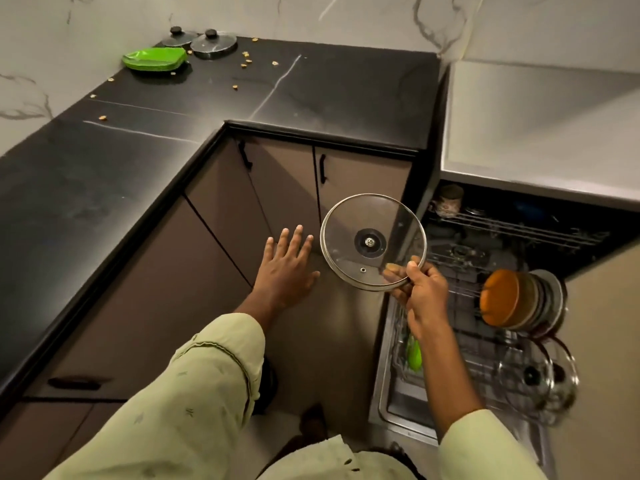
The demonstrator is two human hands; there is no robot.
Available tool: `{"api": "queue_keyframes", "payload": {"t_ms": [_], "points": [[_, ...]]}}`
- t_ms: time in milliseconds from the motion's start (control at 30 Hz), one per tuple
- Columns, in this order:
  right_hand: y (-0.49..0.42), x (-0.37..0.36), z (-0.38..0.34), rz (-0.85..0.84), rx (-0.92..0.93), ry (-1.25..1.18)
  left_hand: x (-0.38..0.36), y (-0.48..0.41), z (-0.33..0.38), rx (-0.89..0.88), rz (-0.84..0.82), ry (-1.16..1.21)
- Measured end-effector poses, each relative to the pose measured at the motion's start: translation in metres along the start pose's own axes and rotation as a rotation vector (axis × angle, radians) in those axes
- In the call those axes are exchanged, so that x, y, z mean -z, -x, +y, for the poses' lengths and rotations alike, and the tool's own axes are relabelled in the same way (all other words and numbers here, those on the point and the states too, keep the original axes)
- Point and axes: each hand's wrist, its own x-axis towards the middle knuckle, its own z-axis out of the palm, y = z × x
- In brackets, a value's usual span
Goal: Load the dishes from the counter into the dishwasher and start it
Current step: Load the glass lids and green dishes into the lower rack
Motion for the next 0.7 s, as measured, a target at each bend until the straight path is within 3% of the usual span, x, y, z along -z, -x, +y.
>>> {"api": "queue_keyframes", "payload": {"t_ms": [433, 700], "points": [[0.024, 0.230, -0.032, 0.170, -0.016, 0.157, -0.053, 0.049, 0.217, -0.155, -0.140, 0.026], [0.022, 0.304, -0.029, 0.289, -0.048, 0.236, -0.091, 0.038, 0.282, -0.258, -0.247, 0.007]]}}
